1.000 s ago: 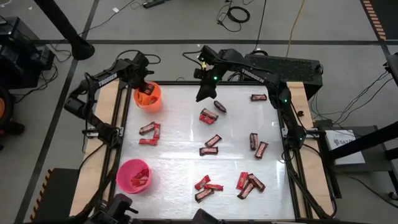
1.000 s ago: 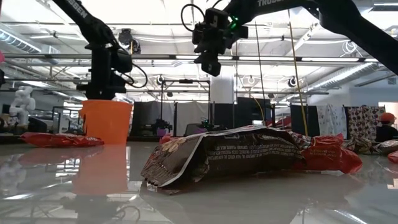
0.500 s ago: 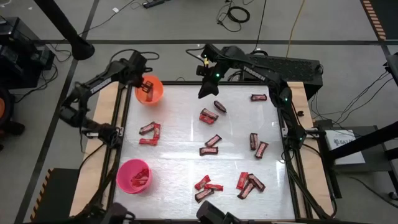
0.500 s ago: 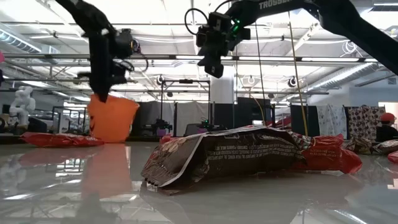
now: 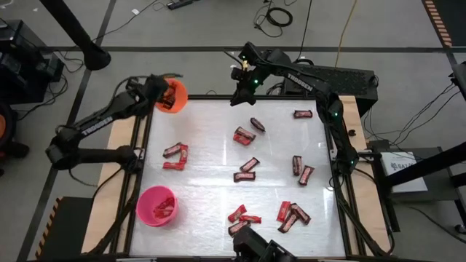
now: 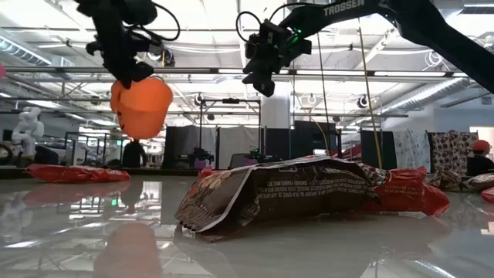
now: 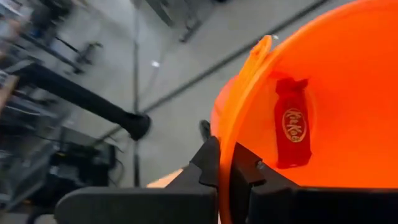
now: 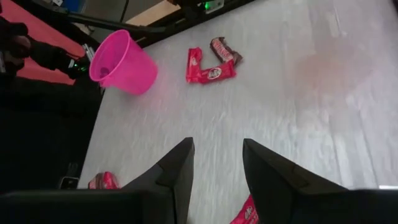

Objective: Sort candy by brand, put in halloween buckets
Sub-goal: Pour the orange bucket

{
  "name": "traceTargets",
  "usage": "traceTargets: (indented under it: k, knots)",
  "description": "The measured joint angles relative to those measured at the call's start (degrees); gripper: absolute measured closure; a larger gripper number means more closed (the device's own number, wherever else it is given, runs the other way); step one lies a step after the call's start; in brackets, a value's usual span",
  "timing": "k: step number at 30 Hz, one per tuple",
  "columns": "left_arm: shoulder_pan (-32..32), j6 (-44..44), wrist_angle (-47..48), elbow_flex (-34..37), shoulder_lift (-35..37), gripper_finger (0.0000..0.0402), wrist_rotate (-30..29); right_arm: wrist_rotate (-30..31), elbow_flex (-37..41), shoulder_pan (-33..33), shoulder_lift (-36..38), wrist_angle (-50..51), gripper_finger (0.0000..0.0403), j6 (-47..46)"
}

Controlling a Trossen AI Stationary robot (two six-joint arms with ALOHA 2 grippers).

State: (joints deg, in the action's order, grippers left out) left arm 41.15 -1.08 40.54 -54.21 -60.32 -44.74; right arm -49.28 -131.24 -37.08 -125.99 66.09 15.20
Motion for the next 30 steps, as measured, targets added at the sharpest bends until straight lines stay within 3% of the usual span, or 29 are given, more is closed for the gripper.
traceTargets:
  k: [7, 14, 21, 26, 30]
  knots:
    - [-12.1, 5.4, -21.0, 14.6, 6.9, 0.0397, -14.5, 0.0, 0.0, 0.0, 0.0, -0.2, 0.0273, -0.1]
    - [-21.9, 15.2, -39.0, 19.1, 8.4, 0.0397, -27.8, 0.0, 0.0, 0.0, 0.0, -1.9, 0.0273, -0.6]
    - [-25.1, 15.5, -42.1, 23.4, 7.6, 0.0397, -33.9, 0.0, 0.0, -0.1, 0.0, -5.3, 0.0273, -1.3]
    - [-28.5, 18.2, -41.9, 26.9, 6.5, 0.0397, -37.8, 3.2, 0.0, -0.2, 0.0, -6.7, 0.0273, -2.8]
    - [-31.7, 27.7, -43.8, 26.9, 5.3, 0.0397, -37.9, 6.9, 0.0, -0.2, 0.0, -7.2, 0.0273, -3.4]
